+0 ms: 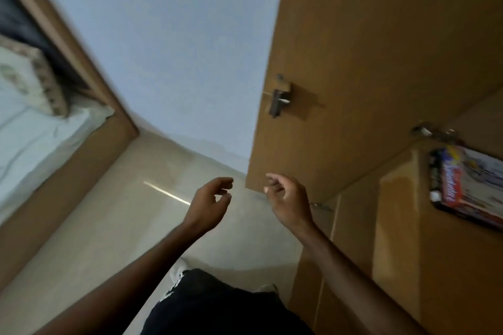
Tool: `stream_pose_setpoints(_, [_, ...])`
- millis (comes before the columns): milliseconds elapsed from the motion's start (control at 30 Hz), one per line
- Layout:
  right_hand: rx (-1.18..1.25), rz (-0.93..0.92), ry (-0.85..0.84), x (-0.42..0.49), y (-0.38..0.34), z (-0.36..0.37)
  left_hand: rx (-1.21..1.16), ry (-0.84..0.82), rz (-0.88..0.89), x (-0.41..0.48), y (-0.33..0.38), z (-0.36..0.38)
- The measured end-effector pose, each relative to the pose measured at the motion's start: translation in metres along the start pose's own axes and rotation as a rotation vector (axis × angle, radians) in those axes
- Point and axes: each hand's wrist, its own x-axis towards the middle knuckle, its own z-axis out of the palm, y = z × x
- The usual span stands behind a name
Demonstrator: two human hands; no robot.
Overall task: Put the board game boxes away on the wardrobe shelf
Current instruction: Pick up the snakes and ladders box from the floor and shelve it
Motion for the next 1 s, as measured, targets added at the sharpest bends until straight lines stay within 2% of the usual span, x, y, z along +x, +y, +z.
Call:
stream_pose_setpoints(200, [0.031, -0.091, -0.213, 0.02, -0.091, 0.133, -0.121, 0.227, -0.116, -0.023, -0.069, -0.137])
stream_pose_setpoints(433, [-0.005, -0.32, -0.547, 0.017, -0.21, 0.292, -0.185, 0.576, -0.273, -0.086, -0.157, -0.281])
stream_pose_setpoints(667, [-0.112, -0.579, -0.933, -0.01, -0.315, 0.441, -0.357, 0.982, -0.513, -0.165, -0.237, -0.369])
stream_pose_setpoints(900, [-0.166, -0.721, -1.205, -0.053, -0.403, 0.572, -0.461, 1.22, -0.661, -0.217, -0.288, -0.441])
stream_pose_setpoints(1000, [-0.196, -0.829, -1.346, -0.086, -0.45, 0.632, -0.53, 1.379, -0.738, -0.248, -0.309, -0.477])
